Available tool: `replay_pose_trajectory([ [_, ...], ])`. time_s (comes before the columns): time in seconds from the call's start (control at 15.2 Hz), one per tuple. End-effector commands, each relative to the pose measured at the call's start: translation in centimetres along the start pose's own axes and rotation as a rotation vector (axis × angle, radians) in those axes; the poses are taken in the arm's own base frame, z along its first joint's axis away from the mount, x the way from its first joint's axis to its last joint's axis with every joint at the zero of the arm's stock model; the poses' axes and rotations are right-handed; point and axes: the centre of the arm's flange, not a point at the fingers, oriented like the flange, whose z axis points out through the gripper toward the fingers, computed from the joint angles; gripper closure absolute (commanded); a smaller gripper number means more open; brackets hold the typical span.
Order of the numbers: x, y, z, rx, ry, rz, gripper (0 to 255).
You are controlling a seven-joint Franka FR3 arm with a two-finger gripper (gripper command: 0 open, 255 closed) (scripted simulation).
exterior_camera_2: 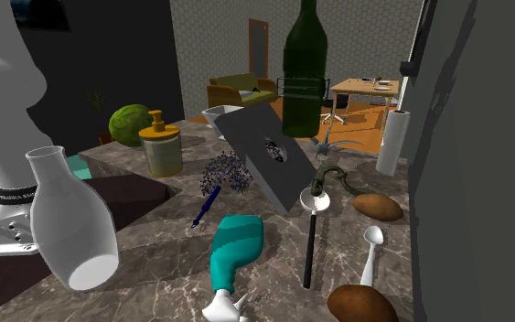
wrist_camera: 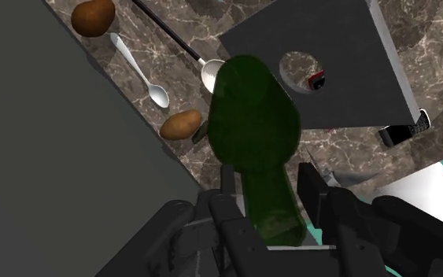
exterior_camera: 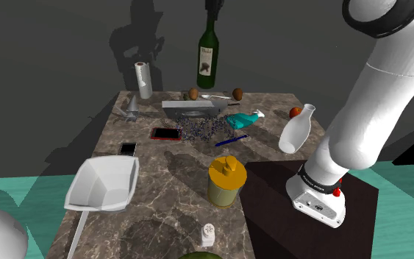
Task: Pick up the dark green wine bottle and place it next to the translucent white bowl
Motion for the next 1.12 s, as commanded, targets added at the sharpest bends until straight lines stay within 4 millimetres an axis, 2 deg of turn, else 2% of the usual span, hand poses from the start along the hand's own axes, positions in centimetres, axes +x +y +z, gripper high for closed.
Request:
replay_pose_trajectory([
  [0.0,0.3,-2.7,-0.1,-0.001,0.0,0.001,255],
  [1.06,2.2,-23.7,-0.7,-0.001,0.0,0.001,255],
])
